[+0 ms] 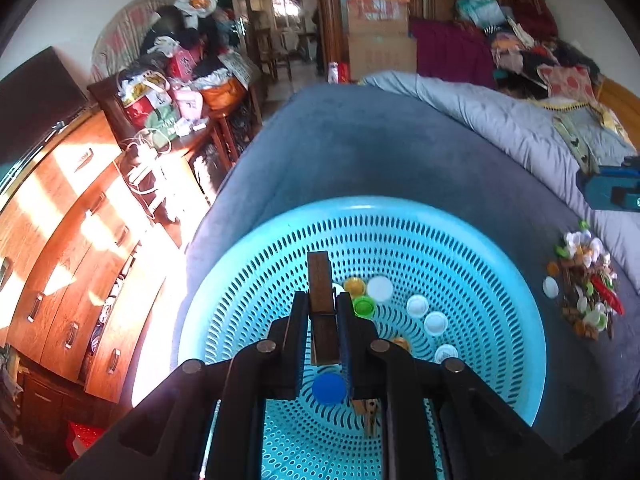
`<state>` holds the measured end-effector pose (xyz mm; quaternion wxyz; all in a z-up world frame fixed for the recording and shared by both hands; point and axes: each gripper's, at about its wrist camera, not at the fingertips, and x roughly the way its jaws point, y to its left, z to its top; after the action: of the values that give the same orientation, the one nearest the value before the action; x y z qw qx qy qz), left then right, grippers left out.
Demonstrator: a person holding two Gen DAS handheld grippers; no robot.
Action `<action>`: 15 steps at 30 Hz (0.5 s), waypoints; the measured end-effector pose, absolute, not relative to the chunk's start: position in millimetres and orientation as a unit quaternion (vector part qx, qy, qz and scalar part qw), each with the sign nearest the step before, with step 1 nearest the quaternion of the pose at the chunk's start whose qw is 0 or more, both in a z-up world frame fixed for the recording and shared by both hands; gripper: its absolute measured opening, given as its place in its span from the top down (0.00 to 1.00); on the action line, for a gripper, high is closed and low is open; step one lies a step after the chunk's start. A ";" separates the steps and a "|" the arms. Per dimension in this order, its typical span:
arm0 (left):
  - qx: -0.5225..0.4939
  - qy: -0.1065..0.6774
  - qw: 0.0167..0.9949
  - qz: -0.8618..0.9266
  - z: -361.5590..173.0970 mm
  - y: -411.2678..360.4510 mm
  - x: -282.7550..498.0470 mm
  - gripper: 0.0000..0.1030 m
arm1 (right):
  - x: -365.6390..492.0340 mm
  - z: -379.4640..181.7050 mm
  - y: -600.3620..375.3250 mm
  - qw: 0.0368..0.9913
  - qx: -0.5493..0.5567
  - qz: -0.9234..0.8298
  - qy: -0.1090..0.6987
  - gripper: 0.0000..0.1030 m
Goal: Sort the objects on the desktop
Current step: 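Open both grippers to drop the clothespins into the basket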
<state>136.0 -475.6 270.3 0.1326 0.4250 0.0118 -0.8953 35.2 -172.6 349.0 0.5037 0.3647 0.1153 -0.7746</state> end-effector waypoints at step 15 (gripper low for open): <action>0.420 0.008 0.142 -0.896 270.1 -469.2 128.4 0.58 | 33.0 338.3 -184.2 0.514 0.380 -0.761 0.111 0.84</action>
<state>128.4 -469.2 270.1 0.1421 0.4205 0.0078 -0.8961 33.0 -184.2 338.3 0.5142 0.3802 0.1110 -0.7608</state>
